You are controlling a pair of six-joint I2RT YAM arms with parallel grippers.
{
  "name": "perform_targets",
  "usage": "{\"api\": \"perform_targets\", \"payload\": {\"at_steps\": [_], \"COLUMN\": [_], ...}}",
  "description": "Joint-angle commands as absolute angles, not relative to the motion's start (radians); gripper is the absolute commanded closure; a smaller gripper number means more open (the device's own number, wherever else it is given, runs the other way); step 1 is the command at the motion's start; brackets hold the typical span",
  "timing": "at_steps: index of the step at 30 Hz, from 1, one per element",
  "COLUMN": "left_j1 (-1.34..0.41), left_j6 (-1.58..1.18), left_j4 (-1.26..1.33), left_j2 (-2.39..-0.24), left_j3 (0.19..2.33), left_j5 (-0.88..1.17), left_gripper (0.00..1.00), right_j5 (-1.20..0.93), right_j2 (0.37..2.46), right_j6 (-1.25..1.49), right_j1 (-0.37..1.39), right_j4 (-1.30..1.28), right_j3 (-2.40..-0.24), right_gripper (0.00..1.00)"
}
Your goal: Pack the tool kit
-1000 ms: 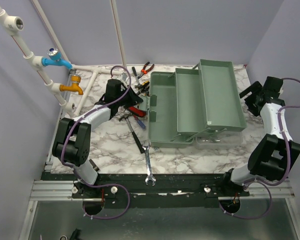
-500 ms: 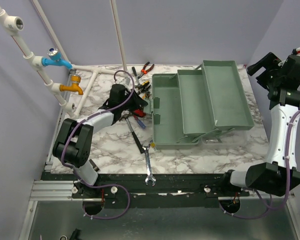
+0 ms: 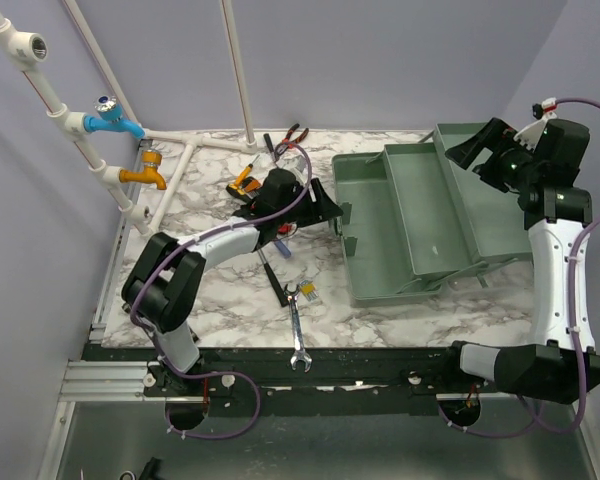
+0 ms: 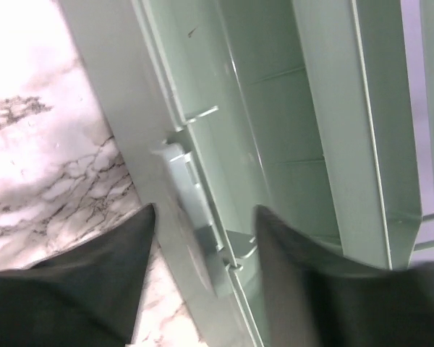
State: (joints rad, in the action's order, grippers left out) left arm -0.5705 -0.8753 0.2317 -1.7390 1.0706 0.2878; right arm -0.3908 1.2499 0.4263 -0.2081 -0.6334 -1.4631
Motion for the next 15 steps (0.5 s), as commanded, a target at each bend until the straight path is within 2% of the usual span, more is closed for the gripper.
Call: {"api": "perform_targets", "payload": {"at_steps": [1,3,8,12,15], "left_j1": [-0.563,-0.546,-0.504,-0.486,-0.484], "left_j6": [-0.776,-0.720,-0.588,-0.622,-0.661], "left_j4": [0.145,0.081,-0.099,-0.267,-0.345], "left_j2": [-1.655,-1.607,-1.492,-1.428,-1.369], "left_j3": [1.119,1.119,1.109,1.093,1.047], "left_j5": [0.197,0.155,-0.004,-0.209,-0.288], "left_gripper": [0.28,0.17,0.02,0.01,0.01], "right_j5": [-0.522,-0.530,-0.490,-0.430,-0.344], "right_j2": [1.193,1.181,1.182,1.216,1.272], "right_j6": [0.442,0.449,0.451,0.444,0.437], "right_j1": [-0.167,-0.129,-0.011,0.144,0.304], "right_j4": [-0.631,-0.616,-0.593,-0.582,-0.584], "right_j3": [-1.397,-1.366,-1.323,-1.327,-1.352], "right_gripper": [0.08,0.08,0.11,0.14,0.17]}}
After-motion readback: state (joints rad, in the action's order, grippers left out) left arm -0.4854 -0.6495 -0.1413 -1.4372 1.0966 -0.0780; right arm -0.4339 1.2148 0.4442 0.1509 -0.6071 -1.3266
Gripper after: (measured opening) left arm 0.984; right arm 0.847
